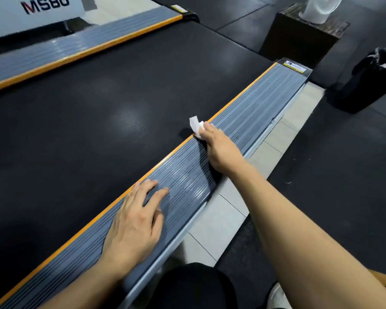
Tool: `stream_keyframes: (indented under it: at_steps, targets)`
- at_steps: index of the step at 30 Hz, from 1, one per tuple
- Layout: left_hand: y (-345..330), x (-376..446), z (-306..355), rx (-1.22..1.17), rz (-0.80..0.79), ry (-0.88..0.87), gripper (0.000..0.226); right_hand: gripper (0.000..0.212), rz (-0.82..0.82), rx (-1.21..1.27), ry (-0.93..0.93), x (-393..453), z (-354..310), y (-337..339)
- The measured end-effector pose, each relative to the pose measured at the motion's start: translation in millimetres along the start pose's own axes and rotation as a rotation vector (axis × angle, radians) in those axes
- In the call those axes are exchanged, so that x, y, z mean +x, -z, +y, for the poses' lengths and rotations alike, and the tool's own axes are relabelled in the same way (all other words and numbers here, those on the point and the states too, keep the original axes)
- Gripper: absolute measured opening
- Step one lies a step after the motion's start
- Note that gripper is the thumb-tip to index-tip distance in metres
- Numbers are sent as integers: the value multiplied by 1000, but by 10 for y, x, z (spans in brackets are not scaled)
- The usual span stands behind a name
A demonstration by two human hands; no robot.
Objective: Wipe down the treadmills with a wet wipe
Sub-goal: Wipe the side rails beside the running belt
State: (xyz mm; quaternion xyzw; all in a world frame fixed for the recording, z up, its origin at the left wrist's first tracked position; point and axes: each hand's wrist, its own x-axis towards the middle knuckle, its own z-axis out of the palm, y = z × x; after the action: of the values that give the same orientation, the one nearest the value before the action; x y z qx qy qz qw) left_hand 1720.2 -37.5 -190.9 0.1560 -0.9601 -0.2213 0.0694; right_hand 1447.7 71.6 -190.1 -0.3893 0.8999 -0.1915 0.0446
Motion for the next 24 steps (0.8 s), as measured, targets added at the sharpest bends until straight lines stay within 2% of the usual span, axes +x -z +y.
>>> stream_keyframes:
  at_steps: [2,4,5,7,9,11,13,15,17,20,22,24]
  targets:
    - [10,4,10,14,9,-4,48,46,-20,58,169,-84,-261,-18]
    - [18,3,23,28,12,-6,48,45,-121,112,411,-288,-496,-177]
    - [20,4,25,30,10,-3,49,45,-163,128,452,-369,-560,-203]
    - [17,6,22,37,8,-1,49,51,-182,154,395,-338,-487,-118]
    - [18,-3,23,40,13,1,48,55,-100,144,265,-203,-288,1]
    - [10,-5,26,34,20,2,49,45,-29,62,99,0,-94,105]
    - [5,-1,19,26,19,9,49,33,-2,14,24,54,-133,118]
    - [-5,3,9,28,10,15,50,32,0,58,145,-136,-374,2]
    - [-23,10,0,35,14,15,51,45,-24,165,347,-473,-586,-147]
    - [-20,11,9,38,28,8,51,52,-79,231,436,-782,-561,-70]
    - [-13,16,3,43,27,-8,50,53,38,212,286,-656,-205,37]
    - [4,18,7,54,19,-15,49,48,92,145,18,-510,195,180]
